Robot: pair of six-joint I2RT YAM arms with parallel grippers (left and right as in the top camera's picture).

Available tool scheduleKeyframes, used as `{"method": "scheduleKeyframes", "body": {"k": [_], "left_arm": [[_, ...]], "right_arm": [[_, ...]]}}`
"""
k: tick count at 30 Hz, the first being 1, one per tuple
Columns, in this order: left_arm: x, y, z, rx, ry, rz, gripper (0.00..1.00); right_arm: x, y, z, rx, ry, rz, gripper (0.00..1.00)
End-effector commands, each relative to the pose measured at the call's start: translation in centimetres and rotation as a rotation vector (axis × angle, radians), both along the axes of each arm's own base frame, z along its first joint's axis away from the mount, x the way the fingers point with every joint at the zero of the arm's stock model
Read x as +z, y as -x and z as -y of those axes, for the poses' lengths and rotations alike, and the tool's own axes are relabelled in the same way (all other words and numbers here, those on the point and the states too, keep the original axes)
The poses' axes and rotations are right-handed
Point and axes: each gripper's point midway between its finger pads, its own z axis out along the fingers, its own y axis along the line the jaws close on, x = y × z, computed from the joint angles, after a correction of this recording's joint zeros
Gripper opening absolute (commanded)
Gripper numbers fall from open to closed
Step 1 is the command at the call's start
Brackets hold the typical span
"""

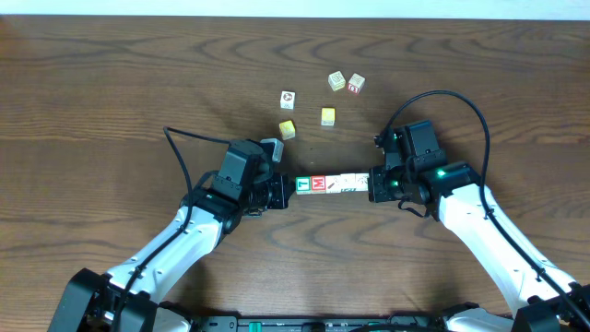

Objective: Lift 5 blocks

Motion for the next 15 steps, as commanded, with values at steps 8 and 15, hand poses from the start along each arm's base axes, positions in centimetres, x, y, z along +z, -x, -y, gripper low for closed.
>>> {"method": "scheduleKeyframes", "body": {"k": [8,15], "left_arm": [[5.12,0.55,4.00,-0.161,0.165,0.067,0.07],[5.49,0.34,4.11,-0.162,0.169,0.076,0.07]], "right_arm": [[3.52,1.87,-5.84,0.187,-0.257,-0.019,0.01],[3.97,1.69,-5.90,0.191,-0.257,-0.013,0.01]]}}
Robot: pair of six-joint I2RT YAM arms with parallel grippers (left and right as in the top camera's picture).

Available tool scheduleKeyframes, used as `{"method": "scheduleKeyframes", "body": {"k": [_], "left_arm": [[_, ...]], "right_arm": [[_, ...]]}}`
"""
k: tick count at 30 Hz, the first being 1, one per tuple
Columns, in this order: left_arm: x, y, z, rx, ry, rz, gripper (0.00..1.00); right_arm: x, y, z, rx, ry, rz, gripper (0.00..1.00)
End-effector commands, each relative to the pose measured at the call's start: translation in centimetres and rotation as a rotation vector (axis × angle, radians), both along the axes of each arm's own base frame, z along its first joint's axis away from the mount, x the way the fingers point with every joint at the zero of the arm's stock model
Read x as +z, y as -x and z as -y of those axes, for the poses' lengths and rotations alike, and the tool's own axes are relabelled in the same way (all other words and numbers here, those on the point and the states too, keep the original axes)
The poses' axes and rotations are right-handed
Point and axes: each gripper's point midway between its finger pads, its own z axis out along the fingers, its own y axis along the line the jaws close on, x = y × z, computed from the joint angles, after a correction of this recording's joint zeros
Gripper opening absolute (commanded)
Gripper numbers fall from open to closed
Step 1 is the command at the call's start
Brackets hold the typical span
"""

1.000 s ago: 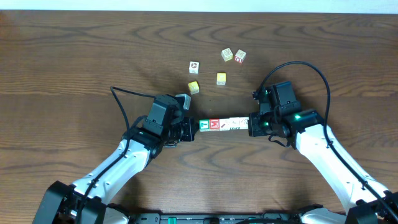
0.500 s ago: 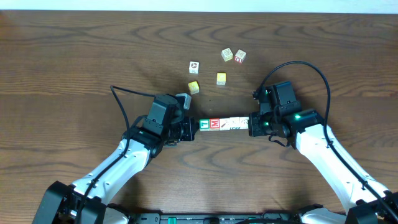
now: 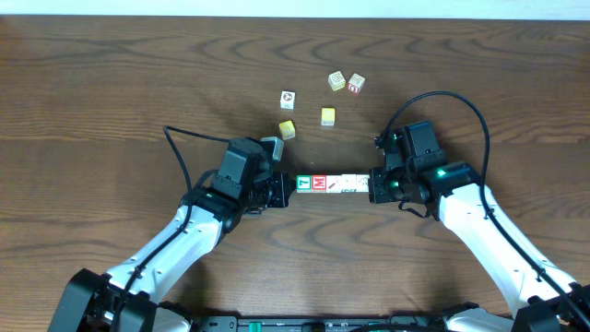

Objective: Lift 5 blocks

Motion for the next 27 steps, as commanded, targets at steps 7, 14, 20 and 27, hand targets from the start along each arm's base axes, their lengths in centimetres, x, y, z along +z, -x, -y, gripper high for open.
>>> {"method": "scheduleKeyframes", "body": {"k": [7,14,20,27], "left_arm": [[5.3,0.5,4.1,-0.164,0.167,0.070,0.07],[5.4,0.5,4.1,-0.163,0.167,0.072,0.07],[5.9,0.2,4.2,-0.164,0.172,0.083,0.07],[6.2,0.1,4.3,-0.165,0.174,0.090,0.07]], "right_arm": [[4.3,1.3,-6.1,0.192,-0.266,0.006,0.01],[4.3,1.3,-6.1,0.193,-0.266,0.006,0.01],[4.3,1.3,-6.1,0.193,-0.266,0.006,0.01],[4.3,1.3,-6.1,0.193,-0.266,0.006,0.01]]}}
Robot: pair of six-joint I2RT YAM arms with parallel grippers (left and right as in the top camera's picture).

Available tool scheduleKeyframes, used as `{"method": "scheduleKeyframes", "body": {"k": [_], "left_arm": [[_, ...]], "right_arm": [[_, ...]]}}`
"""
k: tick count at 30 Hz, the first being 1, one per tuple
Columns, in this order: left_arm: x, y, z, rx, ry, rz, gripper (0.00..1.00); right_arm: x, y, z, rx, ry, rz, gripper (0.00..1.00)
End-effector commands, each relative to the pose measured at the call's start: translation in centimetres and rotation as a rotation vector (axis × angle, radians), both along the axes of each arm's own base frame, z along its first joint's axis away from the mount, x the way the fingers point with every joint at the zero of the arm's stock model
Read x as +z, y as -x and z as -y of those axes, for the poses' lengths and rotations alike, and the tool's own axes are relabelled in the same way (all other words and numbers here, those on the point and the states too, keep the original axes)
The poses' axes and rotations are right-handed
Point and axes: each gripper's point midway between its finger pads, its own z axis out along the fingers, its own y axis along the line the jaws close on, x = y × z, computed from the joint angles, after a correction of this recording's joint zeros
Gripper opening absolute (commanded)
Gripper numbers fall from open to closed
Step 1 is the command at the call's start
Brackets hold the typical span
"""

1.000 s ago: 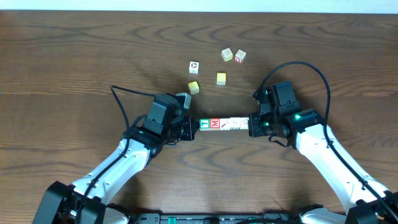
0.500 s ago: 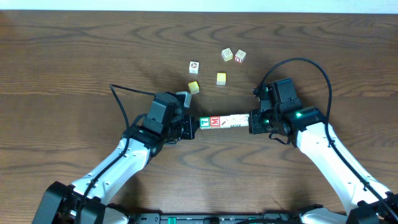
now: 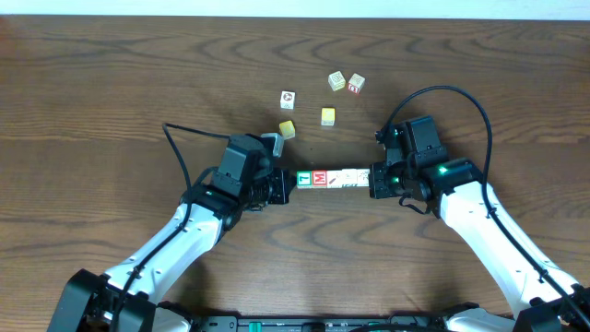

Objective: Lift 5 blocks

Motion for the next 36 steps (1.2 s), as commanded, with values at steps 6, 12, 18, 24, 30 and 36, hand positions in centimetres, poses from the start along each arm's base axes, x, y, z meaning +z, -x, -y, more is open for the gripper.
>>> {"method": "scheduleKeyframes", "body": {"k": [6,12,18,24,30,36], "left_arm": [[5.7,0.6,4.2,-0.174,0.166,0.078,0.07],[5.6,0.6,4.2,-0.174,0.166,0.078,0.07],[5.7,0.6,4.2,-0.174,0.166,0.078,0.07],[5.8,0.5,4.3,-0.174,0.168,0.083,0.07],[5.9,0.5,4.3,-0.177,0.168,0.086,0.07],[6.2,0.3,4.4,-0.177,0.170,0.093,0.07]], "right_arm": [[3.4,2.1,-6.1,0.198,-0.271,-0.026,0.01],[3.6,2.0,-6.2,0.198,-0.273,-0.022,0.01],[3.9,1.9,-6.2,0.199,-0.274,-0.016,0.01],[4.2,1.7,-6.3,0.200,-0.276,-0.010,0.01],[4.2,1.7,-6.3,0.200,-0.276,-0.008,0.01],[4.6,1.5,-6.4,0.201,-0.279,0.001,0.01]]}}
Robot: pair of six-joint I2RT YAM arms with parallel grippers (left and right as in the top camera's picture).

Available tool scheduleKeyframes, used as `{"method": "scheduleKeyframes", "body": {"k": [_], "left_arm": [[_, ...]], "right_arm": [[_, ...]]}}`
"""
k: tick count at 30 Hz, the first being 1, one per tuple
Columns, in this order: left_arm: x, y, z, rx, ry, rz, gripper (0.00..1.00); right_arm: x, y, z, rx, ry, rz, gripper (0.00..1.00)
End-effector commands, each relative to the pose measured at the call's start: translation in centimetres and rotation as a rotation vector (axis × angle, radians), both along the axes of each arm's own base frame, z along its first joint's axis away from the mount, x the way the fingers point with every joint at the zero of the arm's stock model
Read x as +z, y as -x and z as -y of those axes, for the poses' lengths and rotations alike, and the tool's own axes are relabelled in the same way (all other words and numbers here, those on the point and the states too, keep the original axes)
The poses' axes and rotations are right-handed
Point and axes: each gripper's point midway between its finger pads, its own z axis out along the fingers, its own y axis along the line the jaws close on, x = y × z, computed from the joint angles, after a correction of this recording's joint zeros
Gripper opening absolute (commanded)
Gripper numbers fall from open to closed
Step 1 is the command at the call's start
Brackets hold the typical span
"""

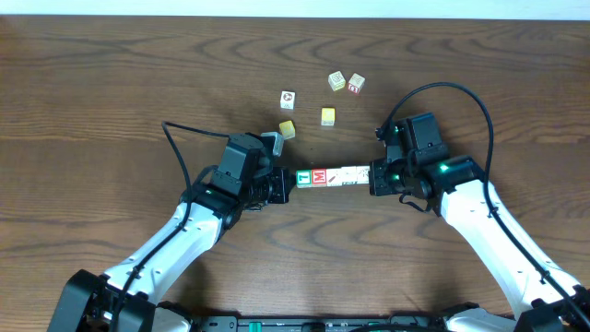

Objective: Lift 5 blocks

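A row of several blocks [332, 176] runs end to end at the table's middle, with a green-lettered and a red-lettered block at its left and pale ones to the right. My left gripper [286, 185] presses on the row's left end and my right gripper [374, 178] presses on its right end. Both look shut, and the row is clamped between their tips. The row tilts slightly, its right end a little further back. Whether it is clear of the table cannot be told from overhead.
Loose blocks lie behind the row: a white one [288, 98], two yellow ones [288, 129] [328, 116], and a pair at the back [336, 81] [356, 84]. A pale block [270, 144] sits by the left wrist. Cables loop over both arms.
The row and both gripper tips sit a little further up the picture than before, still clamped end to end. The loose blocks have not moved.
At first the row lay pinched between the two grippers near the table's middle. It stayed there half a second later. Then row and grippers stood slightly higher in the picture, and now slightly higher again.
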Motion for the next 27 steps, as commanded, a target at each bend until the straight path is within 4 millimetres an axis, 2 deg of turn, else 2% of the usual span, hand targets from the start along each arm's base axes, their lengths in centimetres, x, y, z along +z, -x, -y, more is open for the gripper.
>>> {"method": "scheduleKeyframes", "body": {"k": [1,27], "left_arm": [[6.14,0.36,4.44,-0.177,0.175,0.096,0.07],[6.17,0.05,4.32,-0.164,0.165,0.105,0.07]], "right_arm": [[3.82,1.91,-6.28,0.205,-0.275,-0.012,0.01],[4.42,1.53,-6.32,0.204,-0.273,0.003,0.01]]}}
